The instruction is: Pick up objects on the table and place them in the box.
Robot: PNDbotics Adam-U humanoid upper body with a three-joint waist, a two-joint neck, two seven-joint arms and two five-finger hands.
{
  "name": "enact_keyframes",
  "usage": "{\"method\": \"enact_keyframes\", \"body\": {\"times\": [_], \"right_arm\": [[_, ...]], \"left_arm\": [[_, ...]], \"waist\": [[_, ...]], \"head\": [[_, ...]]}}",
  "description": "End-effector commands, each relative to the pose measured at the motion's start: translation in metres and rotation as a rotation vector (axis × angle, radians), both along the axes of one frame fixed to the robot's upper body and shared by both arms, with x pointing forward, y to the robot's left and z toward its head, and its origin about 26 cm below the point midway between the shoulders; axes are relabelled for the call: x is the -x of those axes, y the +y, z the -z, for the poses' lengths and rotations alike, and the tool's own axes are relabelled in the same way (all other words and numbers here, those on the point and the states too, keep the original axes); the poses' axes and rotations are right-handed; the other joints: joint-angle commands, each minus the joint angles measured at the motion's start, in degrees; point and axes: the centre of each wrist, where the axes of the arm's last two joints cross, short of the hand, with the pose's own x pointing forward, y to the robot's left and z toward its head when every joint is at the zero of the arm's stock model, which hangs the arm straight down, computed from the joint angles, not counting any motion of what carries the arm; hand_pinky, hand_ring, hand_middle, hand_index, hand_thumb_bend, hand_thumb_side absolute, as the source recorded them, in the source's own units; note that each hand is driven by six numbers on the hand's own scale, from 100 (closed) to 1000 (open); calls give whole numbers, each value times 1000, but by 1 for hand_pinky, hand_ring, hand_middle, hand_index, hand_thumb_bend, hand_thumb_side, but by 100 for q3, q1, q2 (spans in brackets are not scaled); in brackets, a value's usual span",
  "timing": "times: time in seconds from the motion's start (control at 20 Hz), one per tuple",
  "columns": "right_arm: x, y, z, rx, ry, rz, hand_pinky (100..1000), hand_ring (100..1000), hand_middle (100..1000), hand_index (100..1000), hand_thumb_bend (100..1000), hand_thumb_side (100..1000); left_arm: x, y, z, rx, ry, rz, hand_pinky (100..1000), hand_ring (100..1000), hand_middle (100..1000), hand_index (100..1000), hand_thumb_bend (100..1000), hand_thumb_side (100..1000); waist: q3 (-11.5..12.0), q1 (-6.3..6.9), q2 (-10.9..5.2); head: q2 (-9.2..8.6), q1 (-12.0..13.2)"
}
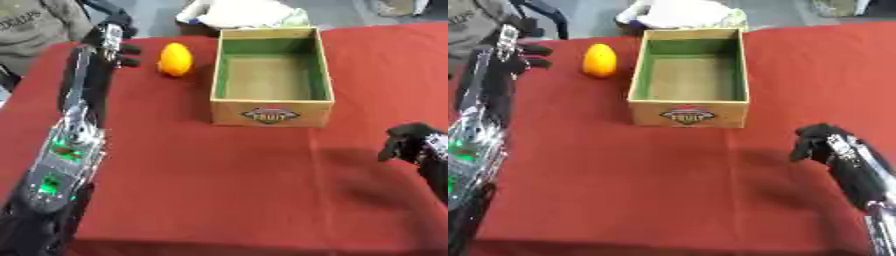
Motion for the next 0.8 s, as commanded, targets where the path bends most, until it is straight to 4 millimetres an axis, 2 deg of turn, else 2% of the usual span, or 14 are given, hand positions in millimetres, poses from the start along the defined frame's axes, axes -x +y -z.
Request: {"method": "enact_keyframes", "body": {"times": [0.05, 0.3, 0.5, 0.8], "right_arm": [[0, -4, -8, 17, -24, 0, 569, 543, 518, 683, 100, 731], [0, -4, -8, 16, -23, 0, 569, 544, 518, 684, 100, 730], [0, -4, -7, 16, -21, 1, 568, 544, 518, 684, 100, 730], [0, -4, -7, 15, -18, -3, 568, 544, 518, 683, 100, 729]], "left_arm": [[-4, 11, -24, -76, -47, -43, 632, 647, 700, 795, 100, 745], [-15, 20, -53, -191, -72, -116, 642, 661, 715, 805, 100, 659], [-31, 26, -73, -306, -53, -201, 649, 670, 721, 808, 100, 593], [-74, 31, -85, -482, 46, -345, 663, 688, 732, 812, 100, 466]], "waist": [[-8, -14, -95], [-34, -4, -113], [-56, 4, -133], [-106, 9, -161]], "head": [[-69, 3], [-92, -7], [-87, 2], [-76, 16]]}}
